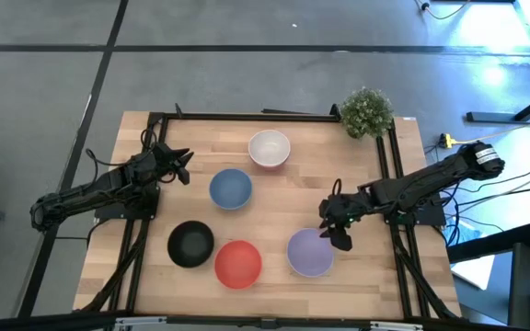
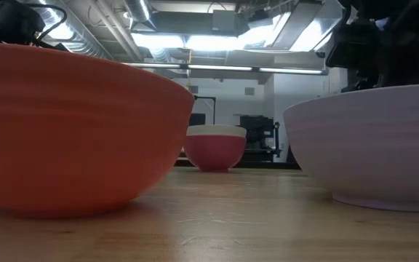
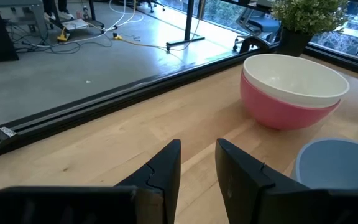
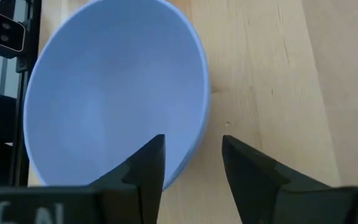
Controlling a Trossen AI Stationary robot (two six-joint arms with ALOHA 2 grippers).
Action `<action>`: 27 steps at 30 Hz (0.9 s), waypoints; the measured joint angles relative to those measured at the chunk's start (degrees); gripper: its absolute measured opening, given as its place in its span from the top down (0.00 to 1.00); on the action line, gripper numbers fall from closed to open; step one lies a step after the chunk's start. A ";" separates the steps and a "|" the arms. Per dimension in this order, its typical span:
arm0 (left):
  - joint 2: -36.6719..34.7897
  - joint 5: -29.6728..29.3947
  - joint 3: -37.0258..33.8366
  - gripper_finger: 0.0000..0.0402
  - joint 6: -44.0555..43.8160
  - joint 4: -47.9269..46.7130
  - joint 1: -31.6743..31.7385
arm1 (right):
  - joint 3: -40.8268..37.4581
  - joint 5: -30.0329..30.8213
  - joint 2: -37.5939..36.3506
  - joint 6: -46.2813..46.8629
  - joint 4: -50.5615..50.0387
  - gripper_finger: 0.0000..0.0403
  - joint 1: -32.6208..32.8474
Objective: Nest bowls inside each other
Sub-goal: Stack the purple bowl on top of the white bowl
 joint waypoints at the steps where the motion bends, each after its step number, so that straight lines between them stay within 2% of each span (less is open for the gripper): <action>1: 0.02 0.00 0.00 0.76 0.00 0.00 -0.02 | 0.00 0.02 0.24 -0.05 0.15 0.61 0.00; 14: 0.01 0.00 0.00 0.76 0.01 -0.02 -0.02 | 0.04 0.00 3.05 -0.09 0.71 0.77 -0.02; 22: 0.02 0.00 0.00 0.76 0.00 -0.05 -0.02 | 0.03 0.06 3.25 -1.46 0.82 0.96 -0.02; 27: 0.01 0.00 0.00 0.76 0.00 -0.02 0.00 | 0.00 0.24 3.25 -1.02 1.06 0.96 -0.11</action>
